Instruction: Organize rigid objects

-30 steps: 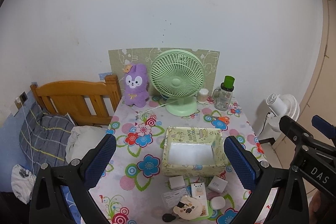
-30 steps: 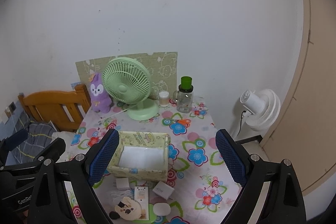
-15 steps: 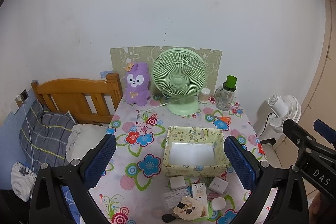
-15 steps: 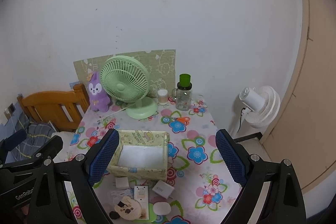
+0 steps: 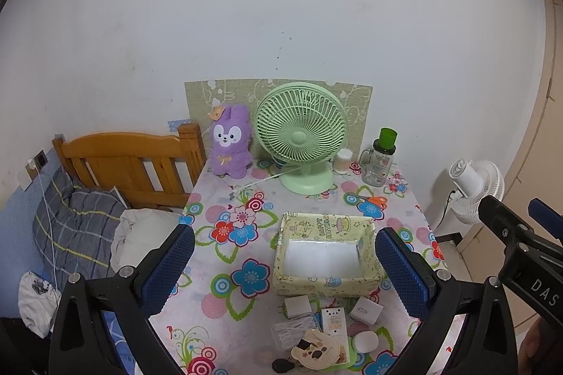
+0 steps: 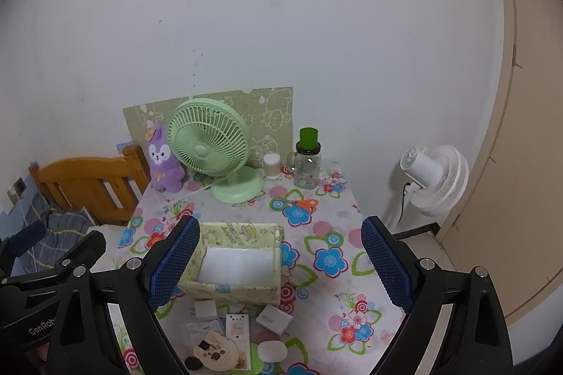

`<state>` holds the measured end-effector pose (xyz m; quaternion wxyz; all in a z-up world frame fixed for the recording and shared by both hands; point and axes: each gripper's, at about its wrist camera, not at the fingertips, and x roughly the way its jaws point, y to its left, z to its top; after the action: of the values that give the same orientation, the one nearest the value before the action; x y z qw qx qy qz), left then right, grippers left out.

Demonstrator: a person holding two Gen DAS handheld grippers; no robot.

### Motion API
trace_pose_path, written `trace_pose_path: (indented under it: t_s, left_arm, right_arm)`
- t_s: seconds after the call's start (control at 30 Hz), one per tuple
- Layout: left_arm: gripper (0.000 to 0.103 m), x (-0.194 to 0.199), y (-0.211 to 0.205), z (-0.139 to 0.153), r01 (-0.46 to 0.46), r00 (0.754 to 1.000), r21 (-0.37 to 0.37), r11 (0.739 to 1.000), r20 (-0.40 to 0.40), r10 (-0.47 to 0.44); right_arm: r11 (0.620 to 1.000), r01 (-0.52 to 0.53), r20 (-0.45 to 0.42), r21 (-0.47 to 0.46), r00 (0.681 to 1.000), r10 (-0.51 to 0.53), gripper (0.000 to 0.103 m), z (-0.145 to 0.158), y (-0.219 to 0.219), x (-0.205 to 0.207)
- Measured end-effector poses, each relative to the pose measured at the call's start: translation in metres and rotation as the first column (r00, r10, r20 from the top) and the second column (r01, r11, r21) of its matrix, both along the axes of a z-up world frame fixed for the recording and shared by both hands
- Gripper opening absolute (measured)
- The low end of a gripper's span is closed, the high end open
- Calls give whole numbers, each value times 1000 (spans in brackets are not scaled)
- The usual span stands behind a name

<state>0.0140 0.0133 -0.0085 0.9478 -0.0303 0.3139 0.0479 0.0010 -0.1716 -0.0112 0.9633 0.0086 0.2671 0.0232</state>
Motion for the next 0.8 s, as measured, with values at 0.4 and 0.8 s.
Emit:
trace_pose_path:
  t_s: [0.4, 0.8]
  left_arm:
    - [103, -3, -4, 4, 4, 1000, 12, 1000, 16, -4]
    - [103, -1, -4, 0, 7, 1000, 25, 1000, 15, -8]
  right_arm:
    - [1000, 16, 30, -24, 999, -15, 95, 5, -1, -3]
    - [999, 15, 49, -28, 999, -13, 95, 0, -3, -1]
